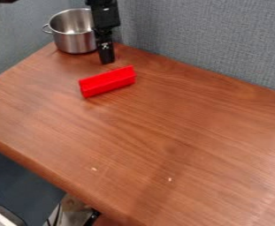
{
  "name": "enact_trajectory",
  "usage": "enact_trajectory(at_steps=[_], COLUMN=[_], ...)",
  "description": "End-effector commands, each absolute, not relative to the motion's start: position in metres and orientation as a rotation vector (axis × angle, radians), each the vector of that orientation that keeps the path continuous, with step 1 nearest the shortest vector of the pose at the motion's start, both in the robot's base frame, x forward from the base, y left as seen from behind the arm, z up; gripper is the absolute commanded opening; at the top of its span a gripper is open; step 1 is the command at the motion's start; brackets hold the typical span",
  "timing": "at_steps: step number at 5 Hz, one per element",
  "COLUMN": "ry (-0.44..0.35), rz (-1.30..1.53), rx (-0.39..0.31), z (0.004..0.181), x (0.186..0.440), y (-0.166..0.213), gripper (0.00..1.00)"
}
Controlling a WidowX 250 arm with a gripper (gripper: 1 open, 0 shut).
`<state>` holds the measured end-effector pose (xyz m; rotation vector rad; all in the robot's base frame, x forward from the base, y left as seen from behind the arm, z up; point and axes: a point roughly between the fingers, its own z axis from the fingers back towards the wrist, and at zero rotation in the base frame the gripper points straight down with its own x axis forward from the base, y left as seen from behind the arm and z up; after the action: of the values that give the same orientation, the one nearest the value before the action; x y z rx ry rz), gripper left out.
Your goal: Put the red object in the metal pot
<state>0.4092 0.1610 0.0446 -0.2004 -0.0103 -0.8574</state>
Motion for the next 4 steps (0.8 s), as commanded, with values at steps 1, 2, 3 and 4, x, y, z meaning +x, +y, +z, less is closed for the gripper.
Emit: enact_trajectory(at_steps=[1,2,3,4], ry=[-0.073,-0.053,-0.061,-0.068], rz=[-0.969,-1.051,-0.988,-0.926], rx=[-0.083,-0.066,-0.067,-0.073], z=[0.097,0.096,0.095,0.091], x=[0.410,0.405,0.402,0.399], y=[0.161,0.161,0.148,0.136], gripper=[1.00,1.00,1.00,1.00])
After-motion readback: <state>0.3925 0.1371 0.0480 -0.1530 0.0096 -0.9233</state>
